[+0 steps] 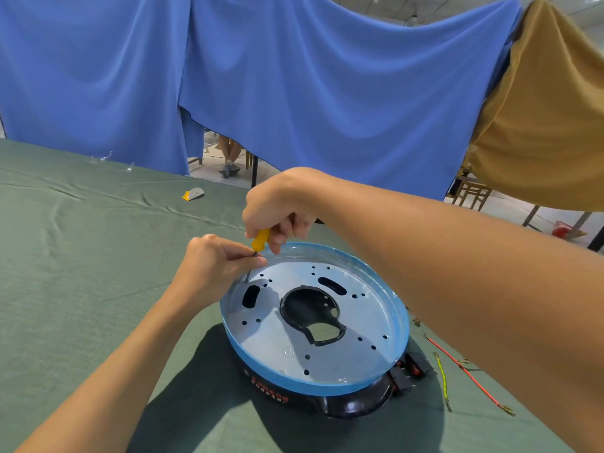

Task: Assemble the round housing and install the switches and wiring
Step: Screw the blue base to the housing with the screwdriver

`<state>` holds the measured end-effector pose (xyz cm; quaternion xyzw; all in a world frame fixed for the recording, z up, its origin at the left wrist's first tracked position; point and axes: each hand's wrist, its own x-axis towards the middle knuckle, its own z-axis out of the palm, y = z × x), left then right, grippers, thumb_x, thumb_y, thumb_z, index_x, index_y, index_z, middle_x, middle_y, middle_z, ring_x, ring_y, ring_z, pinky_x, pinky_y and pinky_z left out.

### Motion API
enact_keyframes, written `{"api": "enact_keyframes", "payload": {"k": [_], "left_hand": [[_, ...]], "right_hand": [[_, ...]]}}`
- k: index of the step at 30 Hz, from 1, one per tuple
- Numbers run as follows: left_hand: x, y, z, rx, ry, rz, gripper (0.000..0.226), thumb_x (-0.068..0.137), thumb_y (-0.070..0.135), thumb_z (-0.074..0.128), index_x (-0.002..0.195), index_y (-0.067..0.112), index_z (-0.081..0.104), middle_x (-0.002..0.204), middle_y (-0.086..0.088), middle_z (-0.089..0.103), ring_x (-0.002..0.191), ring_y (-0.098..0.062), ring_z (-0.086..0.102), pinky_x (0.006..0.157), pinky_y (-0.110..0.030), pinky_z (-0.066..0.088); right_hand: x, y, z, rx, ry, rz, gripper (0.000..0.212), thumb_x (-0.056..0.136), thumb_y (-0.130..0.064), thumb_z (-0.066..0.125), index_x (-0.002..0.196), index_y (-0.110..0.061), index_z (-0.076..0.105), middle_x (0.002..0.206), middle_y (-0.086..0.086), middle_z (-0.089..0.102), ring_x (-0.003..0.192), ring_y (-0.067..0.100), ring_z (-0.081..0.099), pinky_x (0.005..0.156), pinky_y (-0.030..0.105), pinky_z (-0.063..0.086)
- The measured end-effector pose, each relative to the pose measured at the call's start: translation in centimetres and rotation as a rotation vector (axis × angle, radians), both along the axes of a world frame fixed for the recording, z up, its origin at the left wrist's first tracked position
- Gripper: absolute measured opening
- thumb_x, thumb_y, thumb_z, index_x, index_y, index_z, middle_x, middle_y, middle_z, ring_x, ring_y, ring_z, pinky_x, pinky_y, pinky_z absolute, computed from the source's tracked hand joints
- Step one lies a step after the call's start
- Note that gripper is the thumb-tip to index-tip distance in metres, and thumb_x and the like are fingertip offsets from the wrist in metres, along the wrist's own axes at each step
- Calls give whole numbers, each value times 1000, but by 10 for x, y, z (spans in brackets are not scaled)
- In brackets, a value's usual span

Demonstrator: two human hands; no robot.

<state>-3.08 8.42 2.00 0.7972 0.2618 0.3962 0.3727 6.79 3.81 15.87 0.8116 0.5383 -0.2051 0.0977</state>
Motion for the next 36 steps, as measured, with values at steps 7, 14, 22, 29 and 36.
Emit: {"api": "enact_keyframes", "payload": {"k": [7, 14, 22, 29, 36], "left_hand": [[-2, 2, 1, -2, 29, -5, 20, 80, 14, 79, 70, 30, 74, 72, -23, 69, 64, -14, 39, 58, -42, 42], [-3, 8, -2, 36, 74, -45, 9, 84, 17, 75, 77, 23, 79, 74, -25, 68, 62, -15, 36, 55, -33, 32], [-5, 10, -3, 56, 94, -60, 11, 87, 16, 72, 80, 18, 80, 76, -27, 68, 63, -16, 39, 60, -42, 43], [-5, 11, -5, 76, 116, -77, 13, 89, 16, 69, 82, 20, 80, 77, -22, 71, 61, -15, 41, 58, -37, 41], [-1, 13, -6, 97, 136, -85, 18, 92, 17, 66, 79, 18, 79, 79, -16, 73, 67, -25, 61, 74, -52, 52]], "right_hand": [[-2, -11, 13, 211, -236, 450, 11, 83, -26, 73, 86, -15, 71, 47, -10, 59, 43, 3, 57, 39, 12, 41], [-11, -6, 8, 179, -342, 522, 18, 88, -16, 67, 70, -13, 67, 51, -7, 64, 75, 15, 70, 59, 23, 52], [-12, -6, 4, 176, -326, 476, 29, 92, -17, 60, 64, -17, 58, 40, -10, 59, 62, 14, 68, 71, 29, 59], [-13, -3, -1, 212, -204, 384, 34, 92, -10, 51, 59, -12, 50, 31, -11, 51, 51, 18, 65, 63, 30, 57], [-8, -1, 0, 217, 5, 160, 23, 97, -7, 51, 75, -2, 58, 58, 8, 62, 54, 17, 61, 63, 28, 58]]}}
